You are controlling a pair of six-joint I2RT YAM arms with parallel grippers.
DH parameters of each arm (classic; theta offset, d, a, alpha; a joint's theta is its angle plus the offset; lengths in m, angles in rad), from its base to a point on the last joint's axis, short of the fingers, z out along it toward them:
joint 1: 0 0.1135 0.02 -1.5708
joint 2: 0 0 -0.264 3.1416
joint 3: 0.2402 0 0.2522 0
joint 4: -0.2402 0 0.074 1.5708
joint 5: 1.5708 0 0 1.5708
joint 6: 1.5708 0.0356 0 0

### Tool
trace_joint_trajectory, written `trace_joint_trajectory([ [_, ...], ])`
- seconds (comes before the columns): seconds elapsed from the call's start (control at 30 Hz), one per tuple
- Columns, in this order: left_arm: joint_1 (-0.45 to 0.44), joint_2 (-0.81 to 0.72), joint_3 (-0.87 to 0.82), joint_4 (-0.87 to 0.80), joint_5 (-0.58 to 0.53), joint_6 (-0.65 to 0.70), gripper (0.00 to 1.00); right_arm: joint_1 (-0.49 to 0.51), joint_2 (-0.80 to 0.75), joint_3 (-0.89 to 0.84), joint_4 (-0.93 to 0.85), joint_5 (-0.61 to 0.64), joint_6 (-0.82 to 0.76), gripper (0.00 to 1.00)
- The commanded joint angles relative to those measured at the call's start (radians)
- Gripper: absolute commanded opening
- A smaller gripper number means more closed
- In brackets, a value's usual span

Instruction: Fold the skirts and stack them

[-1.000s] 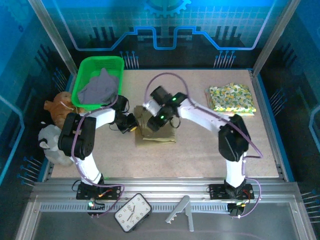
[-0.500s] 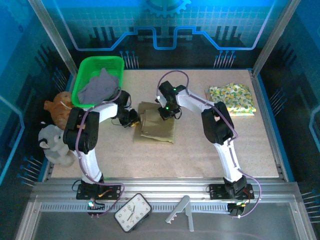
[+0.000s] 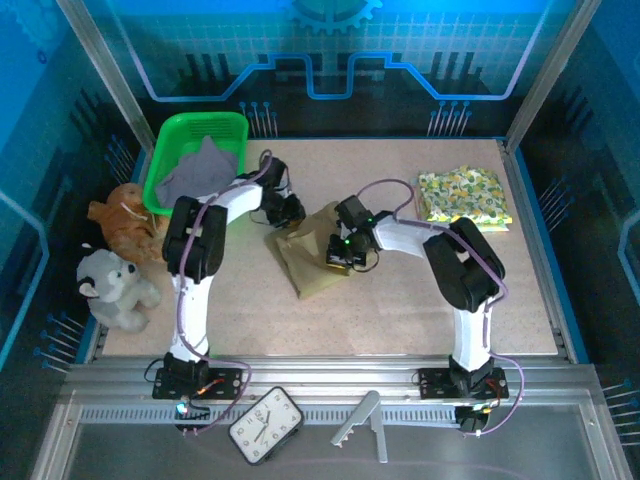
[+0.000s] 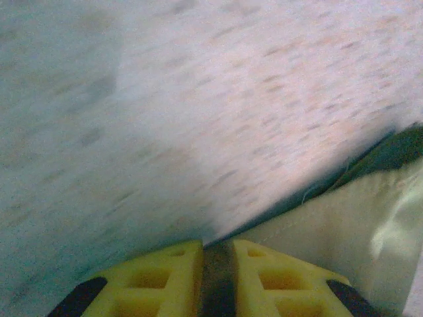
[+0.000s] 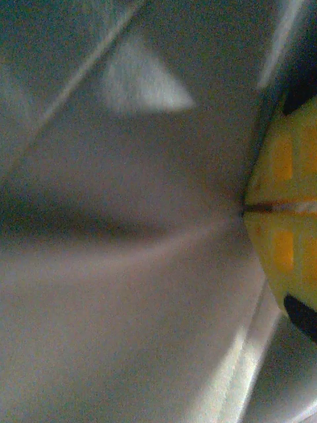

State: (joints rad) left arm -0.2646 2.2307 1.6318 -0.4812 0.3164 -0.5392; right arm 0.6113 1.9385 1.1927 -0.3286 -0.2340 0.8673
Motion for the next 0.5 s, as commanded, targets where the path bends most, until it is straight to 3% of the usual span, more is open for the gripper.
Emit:
trace_joint_trajectory([
  [0.0, -0.039, 0.106, 0.138, -0.098, 0.017, 0.044, 0.25, 0.034, -0.068, -0.074, 0.115, 0.114, 0.231, 0.25],
  [0.13, -0.056, 0.094, 0.29, -0.219, -0.034, 0.081, 0.41, 0.038, -0.215, -0.121, 0.048, 0.294, 0.208, 0.48],
  [0.17, -0.055, 0.062, 0.3, -0.24, -0.054, 0.081, 0.45, 0.04, -0.271, -0.152, 0.058, 0.337, 0.197, 0.59],
  [0.2, -0.053, 0.027, 0.299, -0.253, -0.07, 0.085, 0.5, 0.042, -0.326, -0.184, 0.074, 0.383, 0.184, 0.99],
  [0.33, -0.046, -0.142, 0.211, -0.266, -0.136, 0.078, 0.73, 0.051, -0.502, -0.276, 0.1, 0.6, 0.011, 1.0],
  [0.4, -0.041, -0.238, 0.128, -0.248, -0.155, 0.061, 0.87, 0.047, -0.536, -0.265, 0.031, 0.717, -0.097, 1.0],
  [0.47, -0.036, -0.322, 0.038, -0.213, -0.155, 0.034, 0.95, -0.01, -0.529, -0.209, -0.064, 0.695, -0.181, 1.0],
])
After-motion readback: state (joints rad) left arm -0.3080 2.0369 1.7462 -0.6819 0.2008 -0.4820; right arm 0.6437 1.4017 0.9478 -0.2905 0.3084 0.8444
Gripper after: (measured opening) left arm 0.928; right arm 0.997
